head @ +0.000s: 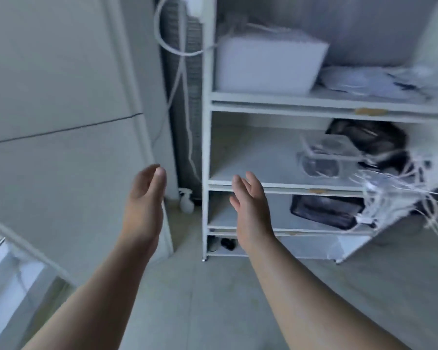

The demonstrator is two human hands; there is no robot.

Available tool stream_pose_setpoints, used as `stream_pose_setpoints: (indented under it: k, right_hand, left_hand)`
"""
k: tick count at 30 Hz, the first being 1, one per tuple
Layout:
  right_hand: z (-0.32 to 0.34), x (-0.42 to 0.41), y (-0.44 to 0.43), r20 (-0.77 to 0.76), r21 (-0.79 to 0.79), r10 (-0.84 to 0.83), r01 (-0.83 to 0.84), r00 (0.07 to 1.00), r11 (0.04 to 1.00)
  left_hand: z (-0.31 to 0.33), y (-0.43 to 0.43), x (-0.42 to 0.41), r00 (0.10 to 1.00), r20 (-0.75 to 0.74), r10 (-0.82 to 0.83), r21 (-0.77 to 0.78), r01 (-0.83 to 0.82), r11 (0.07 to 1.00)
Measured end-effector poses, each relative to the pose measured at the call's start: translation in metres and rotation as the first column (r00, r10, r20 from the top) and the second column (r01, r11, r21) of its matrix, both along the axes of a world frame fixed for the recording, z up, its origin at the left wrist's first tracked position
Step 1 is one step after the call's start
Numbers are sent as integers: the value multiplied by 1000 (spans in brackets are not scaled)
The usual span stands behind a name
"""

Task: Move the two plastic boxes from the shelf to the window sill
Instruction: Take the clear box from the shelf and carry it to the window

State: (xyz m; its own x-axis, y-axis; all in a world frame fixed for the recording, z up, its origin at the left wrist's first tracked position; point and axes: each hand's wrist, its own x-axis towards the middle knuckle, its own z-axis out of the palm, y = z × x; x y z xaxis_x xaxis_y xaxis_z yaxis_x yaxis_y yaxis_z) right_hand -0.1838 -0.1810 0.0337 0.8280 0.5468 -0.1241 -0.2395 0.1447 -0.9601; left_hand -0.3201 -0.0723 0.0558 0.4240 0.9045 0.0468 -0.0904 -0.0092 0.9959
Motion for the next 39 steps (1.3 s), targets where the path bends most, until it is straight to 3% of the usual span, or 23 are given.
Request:
stream_pose_setpoints:
  k: [6, 11, 15, 20, 25, 29, 34, 39]
  right_hand:
    - [1, 105, -96, 38, -13, -170, 170, 985, 985]
    - [-16, 207, -151, 43, -51, -264, 266, 964, 963]
    - [-25, 278, -162, 12, -116, -280, 279, 960, 953]
    - [-40, 379, -153, 5, -215, -227, 222, 974, 951]
    - [-62, 449, -129, -35, -305, -180, 161, 983, 939]
    - [-80, 468, -112, -85, -322, -185, 149, 979, 935]
    - [-106, 470, -94, 6, -409, -209, 193, 978, 892]
    - [-102, 439, -93, -47, -299, -208, 185, 977, 936]
  left_hand:
    - [7, -81, 133, 970, -70, -233, 20, 235, 972]
    - [-10, -140, 265, 945, -34, -324, -139, 317, 938]
    - [-22, -158, 349, 947, -48, -318, -175, 305, 936]
    - [-51, -138, 440, 955, -209, -212, -177, 177, 968]
    - [-81, -107, 487, 950, -260, -170, -343, 74, 937]
    - [-96, -91, 510, 930, -290, -226, -375, 107, 921]
    - [-102, -86, 513, 919, -356, -170, -296, 61, 953]
    - [-102, -89, 484, 908, -419, -9, -221, -92, 971]
